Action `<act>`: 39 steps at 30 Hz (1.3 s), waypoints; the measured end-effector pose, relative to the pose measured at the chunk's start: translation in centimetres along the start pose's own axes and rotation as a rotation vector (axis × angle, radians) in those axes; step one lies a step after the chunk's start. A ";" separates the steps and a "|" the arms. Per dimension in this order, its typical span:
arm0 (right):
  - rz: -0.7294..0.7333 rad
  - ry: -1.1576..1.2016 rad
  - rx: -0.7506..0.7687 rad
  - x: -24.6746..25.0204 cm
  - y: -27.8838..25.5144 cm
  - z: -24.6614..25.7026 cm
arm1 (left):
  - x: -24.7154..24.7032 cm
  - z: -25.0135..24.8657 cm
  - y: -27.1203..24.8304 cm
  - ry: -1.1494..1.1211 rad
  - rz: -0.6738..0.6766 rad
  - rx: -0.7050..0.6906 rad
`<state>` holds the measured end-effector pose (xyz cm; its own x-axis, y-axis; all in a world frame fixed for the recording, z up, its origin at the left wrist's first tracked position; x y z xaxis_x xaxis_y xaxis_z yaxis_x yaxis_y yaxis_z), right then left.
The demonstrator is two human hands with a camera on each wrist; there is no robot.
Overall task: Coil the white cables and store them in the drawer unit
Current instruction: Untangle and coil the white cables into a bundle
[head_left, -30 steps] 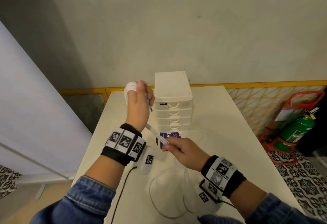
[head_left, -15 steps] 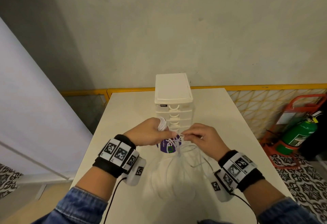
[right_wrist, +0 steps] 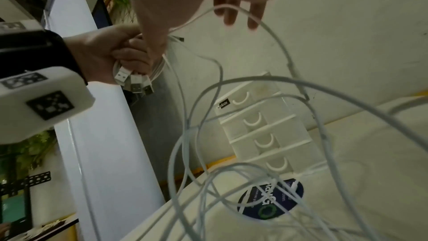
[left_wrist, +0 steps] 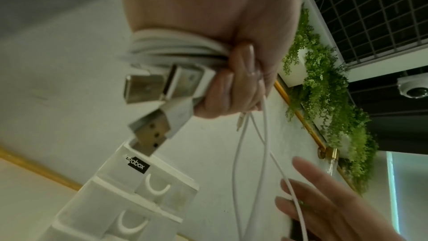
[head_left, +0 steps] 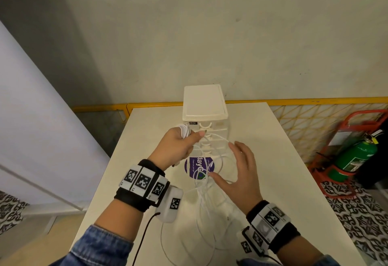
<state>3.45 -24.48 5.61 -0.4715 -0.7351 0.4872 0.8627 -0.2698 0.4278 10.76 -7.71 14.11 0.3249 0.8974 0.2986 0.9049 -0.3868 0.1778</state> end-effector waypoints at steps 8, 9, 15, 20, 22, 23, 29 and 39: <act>0.016 0.284 -0.159 -1.1 0.4 0.8 | -2.3 -1.0 -0.6 -0.023 0.091 -0.007; 0.069 0.295 -0.218 -1.2 0.8 0.8 | -2.4 -1.2 -0.7 -0.025 0.099 -0.001; 0.472 0.272 -0.307 -2.5 0.5 0.4 | -1.0 -3.1 -0.9 -0.180 0.007 -0.047; 0.322 0.459 -0.377 0.7 3.4 0.7 | 2.0 -0.6 -1.0 0.134 0.105 -0.016; 0.238 0.391 -0.291 2.3 5.1 1.7 | 1.5 1.1 -1.7 0.211 0.298 0.047; 0.223 0.321 -0.220 2.7 5.9 2.3 | 0.7 1.7 -2.2 0.192 0.389 0.067; 0.324 -0.198 -0.009 2.1 8.1 1.1 | -1.1 1.9 -3.7 -0.248 0.564 0.086; 0.709 -0.141 -0.175 -4.5 1.8 -0.4 | -0.2 -2.9 -0.6 -1.243 0.255 -0.202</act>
<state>7.21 -21.93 3.89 0.2007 -0.6862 0.6992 0.9796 0.1360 -0.1477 9.36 -8.27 16.68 0.6174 0.3454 -0.7068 0.7575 -0.5033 0.4157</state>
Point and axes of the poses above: each hand's wrist, its own y-axis towards the middle knuckle, its own x-axis out of the back of the hand, z = x × y, the point moved 3 cm from there along y, towards the middle knuckle, and after that the axes turned 13 degrees about -x, right-handed, at the moved point
